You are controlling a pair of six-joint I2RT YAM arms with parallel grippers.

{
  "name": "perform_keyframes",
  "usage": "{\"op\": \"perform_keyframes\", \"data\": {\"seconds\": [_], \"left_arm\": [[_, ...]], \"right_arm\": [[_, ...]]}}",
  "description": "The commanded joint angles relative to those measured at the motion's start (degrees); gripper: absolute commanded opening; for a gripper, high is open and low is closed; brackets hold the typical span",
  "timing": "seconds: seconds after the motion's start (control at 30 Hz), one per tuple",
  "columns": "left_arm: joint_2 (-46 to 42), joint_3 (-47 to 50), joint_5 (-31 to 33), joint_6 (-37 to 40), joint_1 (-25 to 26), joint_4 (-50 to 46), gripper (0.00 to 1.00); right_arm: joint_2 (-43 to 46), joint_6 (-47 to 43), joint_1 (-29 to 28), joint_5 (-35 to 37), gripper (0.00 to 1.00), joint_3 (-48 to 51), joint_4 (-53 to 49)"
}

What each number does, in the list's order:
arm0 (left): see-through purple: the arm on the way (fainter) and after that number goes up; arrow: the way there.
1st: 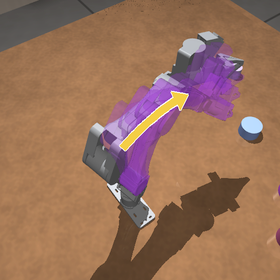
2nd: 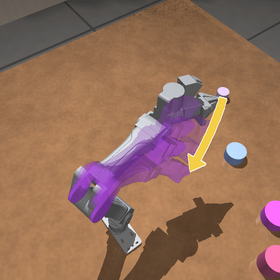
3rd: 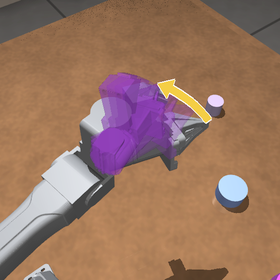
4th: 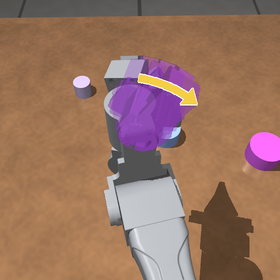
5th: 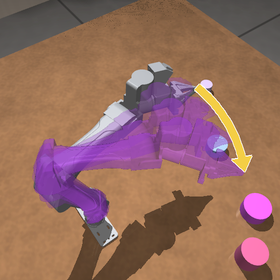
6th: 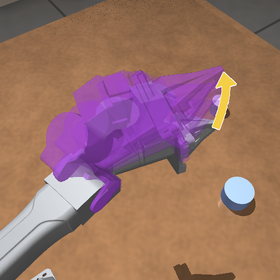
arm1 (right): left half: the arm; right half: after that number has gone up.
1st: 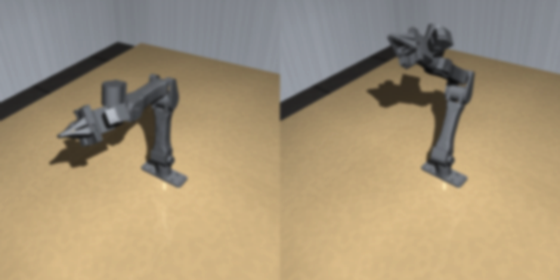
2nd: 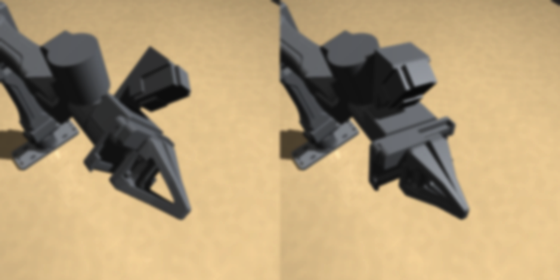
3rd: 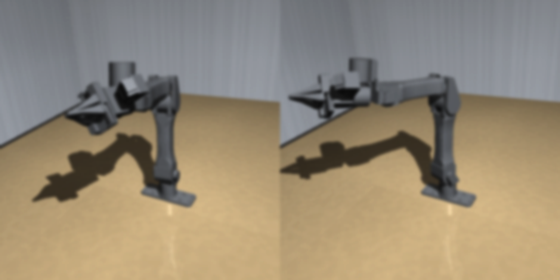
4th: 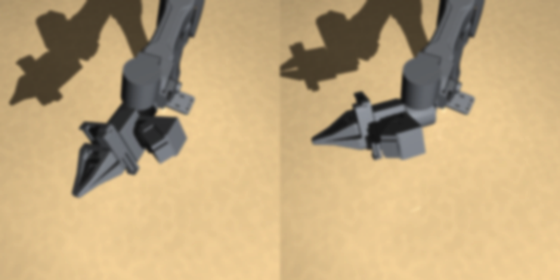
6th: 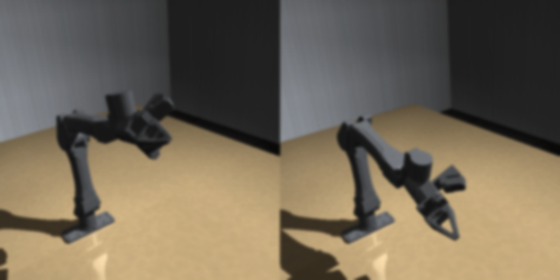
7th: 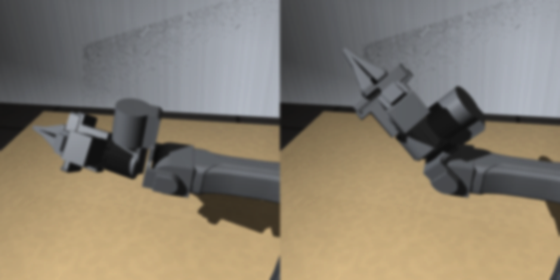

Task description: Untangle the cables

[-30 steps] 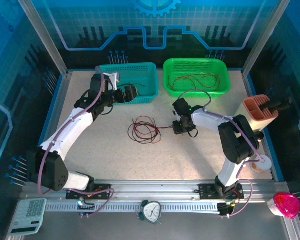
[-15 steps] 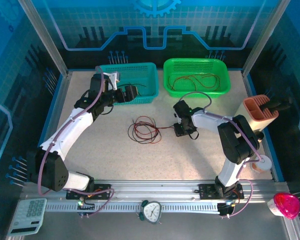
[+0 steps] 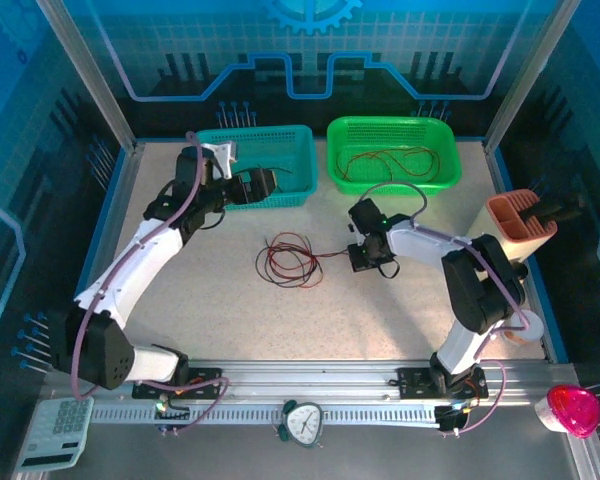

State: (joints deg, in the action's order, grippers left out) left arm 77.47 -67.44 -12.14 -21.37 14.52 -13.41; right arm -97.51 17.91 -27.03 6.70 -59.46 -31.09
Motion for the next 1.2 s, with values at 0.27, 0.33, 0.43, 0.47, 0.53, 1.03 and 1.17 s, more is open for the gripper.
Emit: {"op": "perform_keyframes", "data": {"seconds": [0.27,0.33,0.43,0.47,0.53,1.03,1.17], "left_arm": [[-4.02,-0.99,-5.19,-0.28,0.06,2.71,0.99],[-4.47,-0.77,-5.44,-0.26,0.07,3.17,0.99],[-5.11,-0.85,-5.66,-0.22,0.07,3.47,0.99],[-5.30,-0.94,-5.76,-0.33,0.07,3.63,0.99],[-5.54,-1.19,-6.29,-0.54,0.15,3.99,0.99],[-4.55,-7.38,-9.27,0.97,7.09,5.64,0.99],[-4.26,-8.30,-8.95,1.06,8.82,5.95,0.99]], "right_arm": [[12.70,2.24,0.25,-7.93,0.00,-20.54,-3.95],[13.92,3.06,0.20,-9.77,0.00,-23.67,-3.17],[15.96,5.12,-0.04,-12.47,0.00,-26.78,-0.11],[16.61,5.88,-0.09,-13.43,0.00,-27.60,1.07],[17.81,7.14,-0.20,-14.65,0.00,-28.86,3.17],[23.99,11.71,-1.10,-19.72,0.00,-35.29,15.27],[24.62,11.19,-1.13,-18.77,0.00,-36.60,15.98]]}}
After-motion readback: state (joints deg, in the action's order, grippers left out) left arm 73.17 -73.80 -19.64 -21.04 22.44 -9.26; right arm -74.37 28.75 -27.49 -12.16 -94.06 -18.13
